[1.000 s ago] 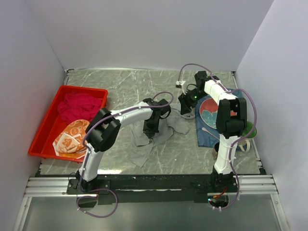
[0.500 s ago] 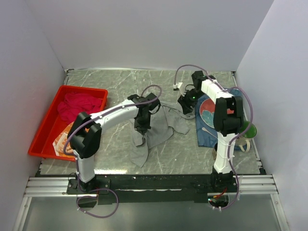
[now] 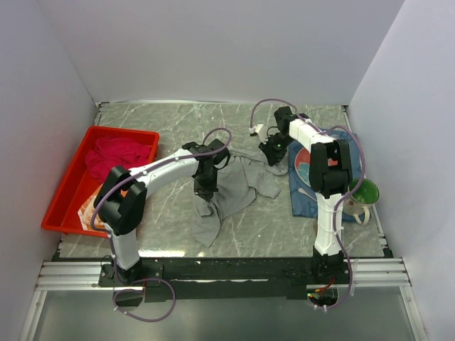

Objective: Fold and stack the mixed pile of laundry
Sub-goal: Flatten out the tank top at the center of the board.

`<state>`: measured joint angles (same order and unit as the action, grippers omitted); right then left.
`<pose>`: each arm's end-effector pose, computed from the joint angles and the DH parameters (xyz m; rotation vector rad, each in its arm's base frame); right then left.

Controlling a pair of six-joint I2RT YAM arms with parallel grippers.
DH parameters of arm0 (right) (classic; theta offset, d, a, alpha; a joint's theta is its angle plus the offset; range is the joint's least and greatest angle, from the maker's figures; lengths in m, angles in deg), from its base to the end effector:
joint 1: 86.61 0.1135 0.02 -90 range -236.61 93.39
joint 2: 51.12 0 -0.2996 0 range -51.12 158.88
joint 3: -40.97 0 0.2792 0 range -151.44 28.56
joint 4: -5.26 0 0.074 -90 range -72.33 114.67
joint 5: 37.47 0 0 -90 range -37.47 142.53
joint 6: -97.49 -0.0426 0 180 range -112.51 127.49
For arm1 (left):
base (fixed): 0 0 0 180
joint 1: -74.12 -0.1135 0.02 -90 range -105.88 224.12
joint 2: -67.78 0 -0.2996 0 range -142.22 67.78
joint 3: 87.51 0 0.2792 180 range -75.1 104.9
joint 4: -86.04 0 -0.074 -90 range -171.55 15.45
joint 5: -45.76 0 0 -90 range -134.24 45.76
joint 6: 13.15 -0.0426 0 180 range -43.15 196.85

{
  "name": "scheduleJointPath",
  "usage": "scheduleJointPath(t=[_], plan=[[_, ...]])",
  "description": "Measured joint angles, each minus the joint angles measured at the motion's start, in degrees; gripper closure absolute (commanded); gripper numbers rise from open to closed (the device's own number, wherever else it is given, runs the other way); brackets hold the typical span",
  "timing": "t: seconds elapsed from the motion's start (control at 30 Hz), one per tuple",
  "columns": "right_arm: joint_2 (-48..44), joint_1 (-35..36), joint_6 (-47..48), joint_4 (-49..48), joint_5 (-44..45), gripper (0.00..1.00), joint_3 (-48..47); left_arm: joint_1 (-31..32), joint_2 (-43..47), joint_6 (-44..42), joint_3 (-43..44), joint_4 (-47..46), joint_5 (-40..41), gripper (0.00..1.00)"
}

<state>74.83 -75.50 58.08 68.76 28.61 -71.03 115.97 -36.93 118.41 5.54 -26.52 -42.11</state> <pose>0.4789 0.1116 0.1785 -1.4719 2.3388 0.4482 0.2927 -0.2601 0.2324 0.0022 2.9713 -0.1474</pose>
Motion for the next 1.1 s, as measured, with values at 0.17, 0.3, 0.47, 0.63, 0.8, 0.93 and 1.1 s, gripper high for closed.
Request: scheduleJointPath(t=[0.17,0.3,0.47,0.63,0.8,0.93,1.1], plan=[[0.0,0.0,-0.4,-0.7,0.8,0.93,0.0,-0.9,0.4,-0.2,-2.6,-1.9,-1.5,0.86],[0.0,0.0,-0.6,-0.9,0.8,0.93,0.2,-1.5,0.4,-0.4,-3.3,-3.4,-3.0,0.73],[0.0,0.0,-0.8,-0.9,0.6,0.93,0.2,-1.7,0.4,-0.4,-3.6,-4.9,-4.5,0.66],[0.0,0.0,-0.9,-0.9,0.5,0.93,0.2,-1.8,0.4,-0.4,-4.4,-6.3,-5.9,0.62],[0.0,0.0,-1.1,-0.9,0.3,0.93,0.3,-2.1,0.4,-0.4,-4.5,-6.8,-6.9,0.63],[0.0,0.0,-1.3,-0.9,0.3,0.93,0.3,-2.3,0.4,-0.3,-4.5,-7.6,-8.0,0.71],[-0.2,0.0,-1.3,-0.9,0.0,0.93,0.7,-2.3,0.3,-0.3,-4.5,-8.2,-9.3,0.83]])
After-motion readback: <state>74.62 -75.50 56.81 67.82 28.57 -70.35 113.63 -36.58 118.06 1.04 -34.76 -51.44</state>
